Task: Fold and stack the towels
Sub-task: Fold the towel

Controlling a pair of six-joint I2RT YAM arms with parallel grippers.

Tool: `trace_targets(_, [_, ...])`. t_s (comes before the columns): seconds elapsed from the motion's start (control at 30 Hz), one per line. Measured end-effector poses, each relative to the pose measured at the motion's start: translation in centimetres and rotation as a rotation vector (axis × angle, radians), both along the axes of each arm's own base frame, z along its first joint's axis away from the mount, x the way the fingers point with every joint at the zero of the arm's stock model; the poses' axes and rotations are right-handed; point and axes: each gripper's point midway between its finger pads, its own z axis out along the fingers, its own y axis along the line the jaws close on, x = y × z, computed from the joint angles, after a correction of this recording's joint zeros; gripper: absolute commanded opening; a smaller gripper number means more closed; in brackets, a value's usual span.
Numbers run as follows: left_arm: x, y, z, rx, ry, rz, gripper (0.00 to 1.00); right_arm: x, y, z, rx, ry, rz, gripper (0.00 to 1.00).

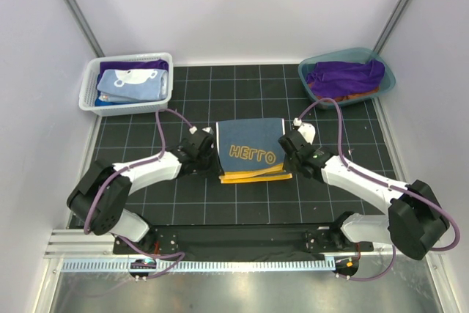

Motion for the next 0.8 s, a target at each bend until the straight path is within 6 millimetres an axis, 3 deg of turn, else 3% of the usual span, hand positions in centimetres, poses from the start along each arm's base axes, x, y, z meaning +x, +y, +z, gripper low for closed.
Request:
trace_targets(0.67, [-0.9,-0.1,-0.9,-0.003,0.031,0.002,0.28,-0.1,-0.1,-0.5,-0.003,0.004,0.0,0.07])
trace_targets(0.8, [-0.9,-0.2,-1.0,-0.001,0.036,0.001,0.21,-0.1,-0.1,-0.6,-0.004,0.005,0.0,0.07])
